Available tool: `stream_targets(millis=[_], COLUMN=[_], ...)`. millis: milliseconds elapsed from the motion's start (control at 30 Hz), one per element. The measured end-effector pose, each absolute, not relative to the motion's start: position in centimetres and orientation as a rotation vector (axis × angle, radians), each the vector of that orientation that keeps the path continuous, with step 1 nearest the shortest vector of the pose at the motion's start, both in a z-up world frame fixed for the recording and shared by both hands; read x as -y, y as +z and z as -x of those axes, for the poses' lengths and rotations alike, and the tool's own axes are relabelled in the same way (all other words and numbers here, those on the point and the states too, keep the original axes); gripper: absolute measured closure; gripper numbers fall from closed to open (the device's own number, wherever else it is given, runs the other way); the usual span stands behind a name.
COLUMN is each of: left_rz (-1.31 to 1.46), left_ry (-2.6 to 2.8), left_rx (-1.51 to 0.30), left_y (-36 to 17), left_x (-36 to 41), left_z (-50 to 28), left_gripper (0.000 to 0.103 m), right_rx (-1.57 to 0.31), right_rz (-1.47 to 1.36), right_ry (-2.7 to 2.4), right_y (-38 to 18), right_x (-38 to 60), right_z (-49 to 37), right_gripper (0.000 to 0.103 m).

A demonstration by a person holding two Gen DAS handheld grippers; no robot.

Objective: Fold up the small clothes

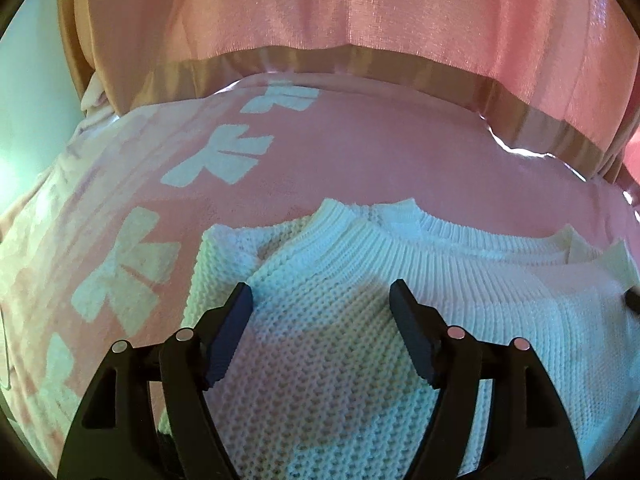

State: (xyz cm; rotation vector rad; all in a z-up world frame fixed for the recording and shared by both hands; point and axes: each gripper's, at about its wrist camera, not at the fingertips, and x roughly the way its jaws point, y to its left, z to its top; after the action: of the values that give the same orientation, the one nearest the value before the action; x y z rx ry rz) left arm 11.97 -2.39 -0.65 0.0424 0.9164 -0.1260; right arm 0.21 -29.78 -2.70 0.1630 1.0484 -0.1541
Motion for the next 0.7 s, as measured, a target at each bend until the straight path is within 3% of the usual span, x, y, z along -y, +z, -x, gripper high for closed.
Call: stream_targets(millis=[67, 133, 367, 467, 600, 667, 700], left_rz=[-0.049, -0.056, -0.073, -0.075, -0.075, -0.078, -0.079], left_ry=[-0.123, -0.12, -0.112, -0.112, -0.124, -0.123, -0.122], left_rx=[-0.912, -0.909, -0.906, -0.906, -0.905, -0.905, -0.905], left_y=[-0.7, -0.7, -0.8, -0.8, -0.9, -1.0, -1.0], left_x=[2.5, 2.5, 2.9, 2.9, 2.9, 2.9, 2.9], left_z=[-11.9, -11.9, -11.9, -12.0, -12.1, -12.2, -12.2], left_gripper=[0.034, 0.034, 0.032, 0.031, 0.028, 0.027, 0.027], right_rx=[-1.014, -0.968, -0.923, -0.955, -0.943, -0.927, -0.919], right_rz=[-0.186, -0.226, -0.224, -0.121, -0.201, -0.223, -0.292], right_ry=[-0.183, -0.171, 0.161, 0.154, 0.008, -0.223, -0.275], right_y=[-2.7, -1.4, 0.2, -1.5, -1.8, -1.2, -1.0], right_x=[29.7, 29.1, 21.0, 19.7, 27.2, 32.3, 34.7], right_z=[-0.6, -0.5, -1.5, -2.5, -2.9, -2.4, -1.7], right_gripper=[0.096, 0.089, 0.089, 0.099, 0.103, 0.093, 0.098])
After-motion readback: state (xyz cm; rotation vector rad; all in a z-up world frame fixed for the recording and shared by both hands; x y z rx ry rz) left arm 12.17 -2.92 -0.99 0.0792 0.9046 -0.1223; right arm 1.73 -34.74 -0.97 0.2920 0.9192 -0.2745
